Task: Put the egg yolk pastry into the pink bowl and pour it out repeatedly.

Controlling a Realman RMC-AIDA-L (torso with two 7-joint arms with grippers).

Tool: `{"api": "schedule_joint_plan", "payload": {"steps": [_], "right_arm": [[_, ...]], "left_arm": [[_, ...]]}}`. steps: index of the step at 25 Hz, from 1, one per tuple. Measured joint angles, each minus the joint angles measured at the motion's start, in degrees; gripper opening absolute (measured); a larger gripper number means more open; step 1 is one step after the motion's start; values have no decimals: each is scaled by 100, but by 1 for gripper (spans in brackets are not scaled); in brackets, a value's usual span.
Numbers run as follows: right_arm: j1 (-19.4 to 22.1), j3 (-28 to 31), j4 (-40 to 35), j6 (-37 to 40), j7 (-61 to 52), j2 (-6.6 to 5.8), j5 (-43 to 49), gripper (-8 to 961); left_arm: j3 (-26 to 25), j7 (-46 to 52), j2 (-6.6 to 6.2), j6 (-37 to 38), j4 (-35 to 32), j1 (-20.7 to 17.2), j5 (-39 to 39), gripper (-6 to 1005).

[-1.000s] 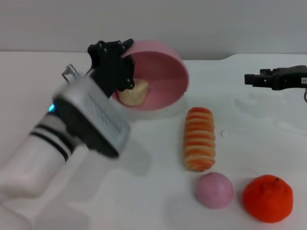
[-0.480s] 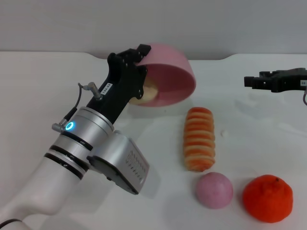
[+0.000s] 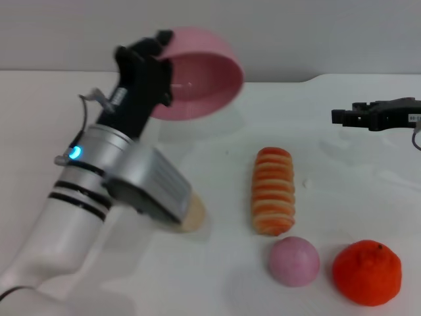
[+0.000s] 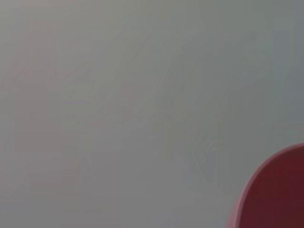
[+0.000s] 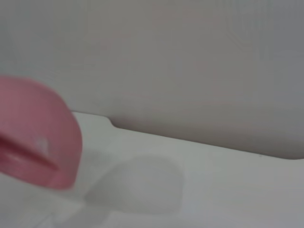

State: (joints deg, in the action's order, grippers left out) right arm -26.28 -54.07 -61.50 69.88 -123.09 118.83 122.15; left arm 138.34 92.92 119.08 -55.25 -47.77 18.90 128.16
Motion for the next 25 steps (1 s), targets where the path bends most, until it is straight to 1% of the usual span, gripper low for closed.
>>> {"api": "schedule_joint_plan", "payload": {"steps": [3,6,8,10,11,12,13,14,15,17,20,22,23,24,25], "right_arm": [[-42,-35,32,-2,117,3,-46,601],[-88,-113,102,0,314,3,-394,602],[-147,-167,139,1,366,-4,-644,602],[-236,-190,157,5,371,-6,-789,603],[-306,-202,160,10,372,-8,-834,603],[-360,-228,163,13,372,-7,-849,603],[-421,-260,165,12,373,-6,-864,603],[-486,-316,170,10,373,-2,-874,603],[-562,-386,178,-1,373,2,-881,604],[-724,-571,184,-70,374,8,-890,604],[-949,-1032,196,-260,374,3,-885,605],[-1124,-1490,249,-363,374,1,-854,605],[-1229,-1775,313,-427,374,-4,-842,605],[-1340,-2064,393,-457,373,-5,-833,606],[-1453,-2353,504,-482,374,-6,-805,606]], "left_arm": [[-271,196,-26,230,-546,14,-1150,-2],[-1044,214,-68,1181,-1469,-154,-2192,-2],[-1886,184,-81,2447,-2082,-350,-2973,-2],[-2902,236,-91,4102,-2445,-491,-3674,-2],[-3488,342,-99,5160,-2502,-532,-4001,-2],[-3931,521,-119,5971,-2466,-515,-4169,-2],[-4375,766,-144,6757,-2377,-459,-4243,-2],[-4978,1148,-191,7724,-2211,-359,-4259,-2],[-5418,1524,-240,8468,-2055,-246,-4139,-2],[-6316,2457,-399,9983,-1731,61,-3562,-2],[-7182,3747,-612,11554,-1574,395,-2179,-1],[-7569,4349,-664,12194,-1797,452,-1366,-1],[-7756,4615,-657,12491,-2045,436,-977,-1],[-7756,4615,-657,12491,-2045,436,-977,-1],[-8053,4960,-575,12959,-2594,353,-390,-1]]}}
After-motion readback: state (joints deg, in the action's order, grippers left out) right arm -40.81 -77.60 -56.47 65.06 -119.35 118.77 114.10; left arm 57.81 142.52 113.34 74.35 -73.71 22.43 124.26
